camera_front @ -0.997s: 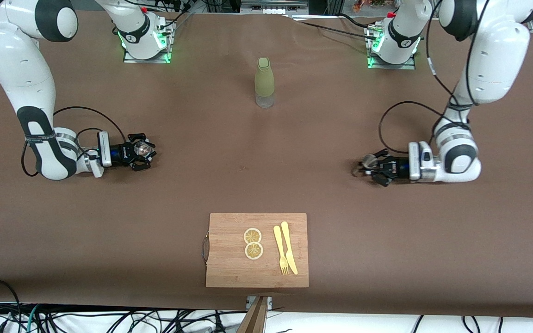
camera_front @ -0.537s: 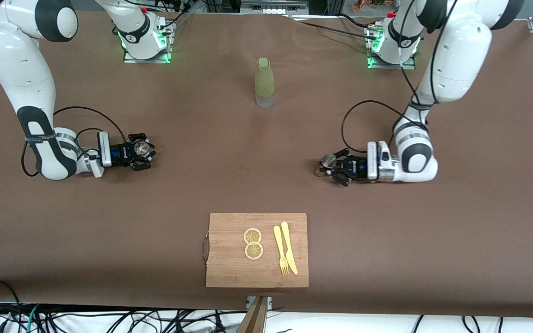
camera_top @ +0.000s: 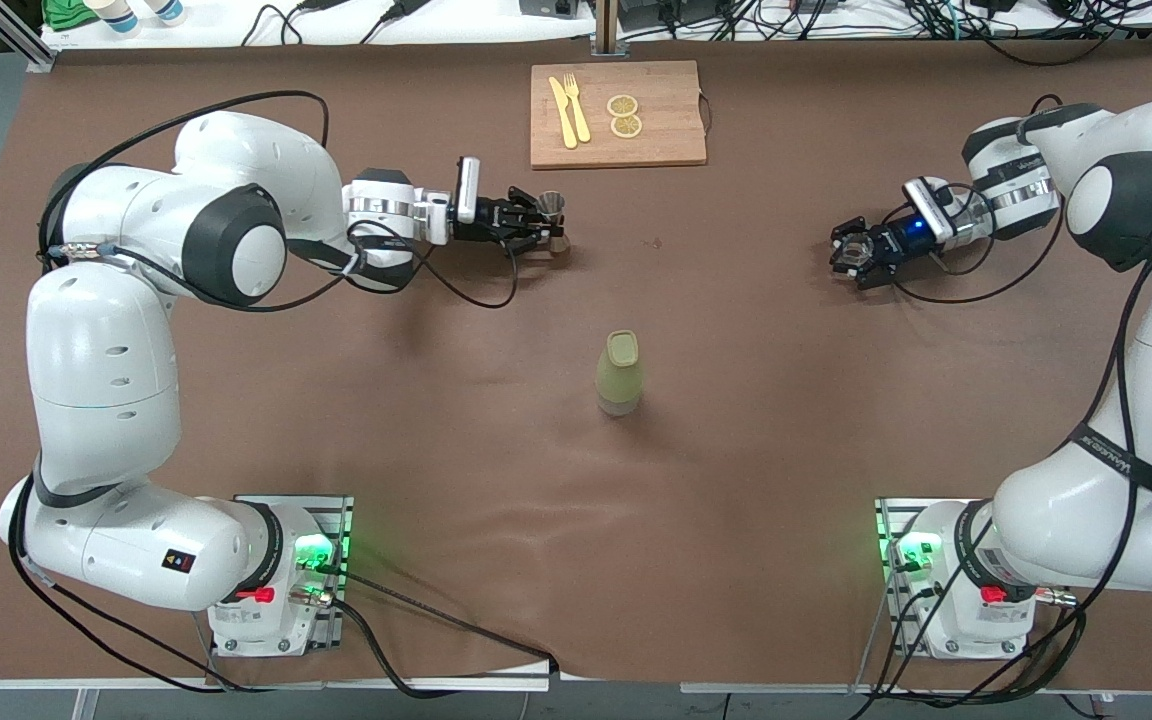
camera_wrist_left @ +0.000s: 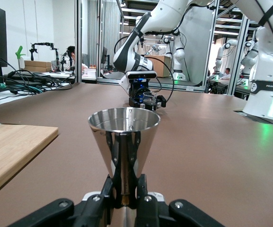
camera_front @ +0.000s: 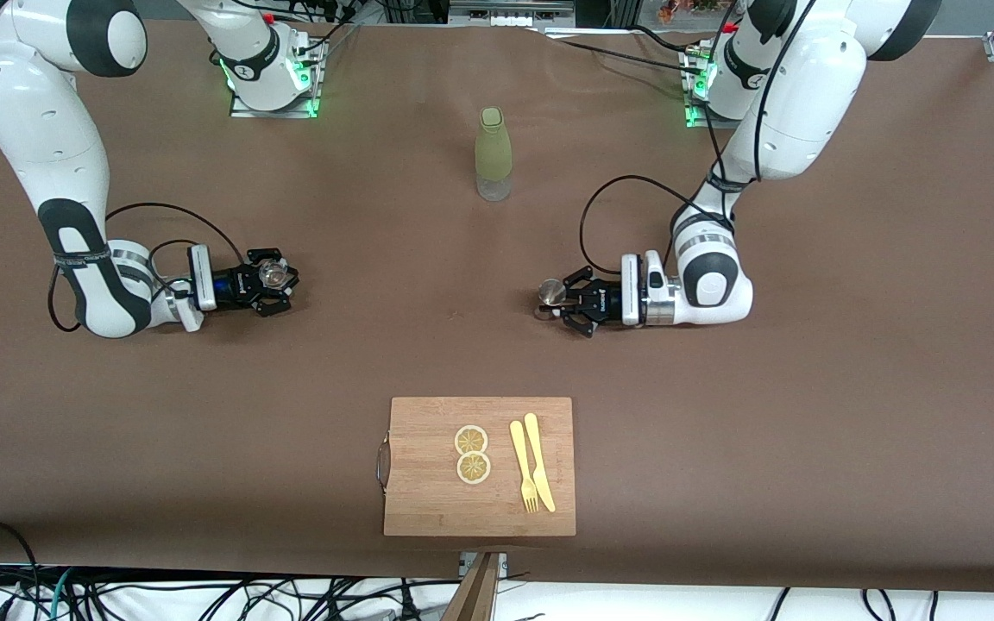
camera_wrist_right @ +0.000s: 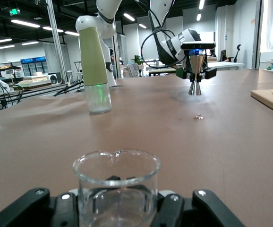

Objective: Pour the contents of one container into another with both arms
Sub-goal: 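Lift the jigger with the left gripper while the right gripper lifts the glass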

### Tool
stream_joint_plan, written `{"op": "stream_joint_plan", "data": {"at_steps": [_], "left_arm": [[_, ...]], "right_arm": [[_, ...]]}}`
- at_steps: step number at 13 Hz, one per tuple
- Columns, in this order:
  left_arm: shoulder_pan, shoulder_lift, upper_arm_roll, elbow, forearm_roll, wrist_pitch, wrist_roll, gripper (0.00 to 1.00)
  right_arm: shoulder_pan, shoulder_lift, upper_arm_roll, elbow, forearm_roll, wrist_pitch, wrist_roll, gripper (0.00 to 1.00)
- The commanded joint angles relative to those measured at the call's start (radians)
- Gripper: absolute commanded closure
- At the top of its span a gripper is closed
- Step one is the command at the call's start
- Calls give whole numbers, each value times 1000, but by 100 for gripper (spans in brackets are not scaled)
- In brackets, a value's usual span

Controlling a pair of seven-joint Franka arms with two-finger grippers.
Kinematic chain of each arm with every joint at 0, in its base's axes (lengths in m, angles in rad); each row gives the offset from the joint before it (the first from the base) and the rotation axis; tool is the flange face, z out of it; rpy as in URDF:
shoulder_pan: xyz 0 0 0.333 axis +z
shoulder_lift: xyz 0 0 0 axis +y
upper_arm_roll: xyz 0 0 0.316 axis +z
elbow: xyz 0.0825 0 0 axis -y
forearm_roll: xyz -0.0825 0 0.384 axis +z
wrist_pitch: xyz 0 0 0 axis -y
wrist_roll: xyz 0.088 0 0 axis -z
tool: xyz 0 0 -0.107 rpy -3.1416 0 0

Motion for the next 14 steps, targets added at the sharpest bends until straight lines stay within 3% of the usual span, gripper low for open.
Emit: {"op": "stream_joint_plan", "data": {"at_steps": [1,6,10,14], "left_arm": [[-60,-4,-22,27,-69,80,-15,100],[-173,10,-31,59,-195,133,-41,100],[-226,82,-33,169,-200,157,-27,100],[-267,131,-33,214,-233,159,-27,100]], "right_arm": [[5,-65,47,-7,11,-11,86,85],[108,-209,82,-10,43,41,265,92],[202,-332,84,-10,54,128,467,92],[324,-428,84,-10,66,244,647,92]]}}
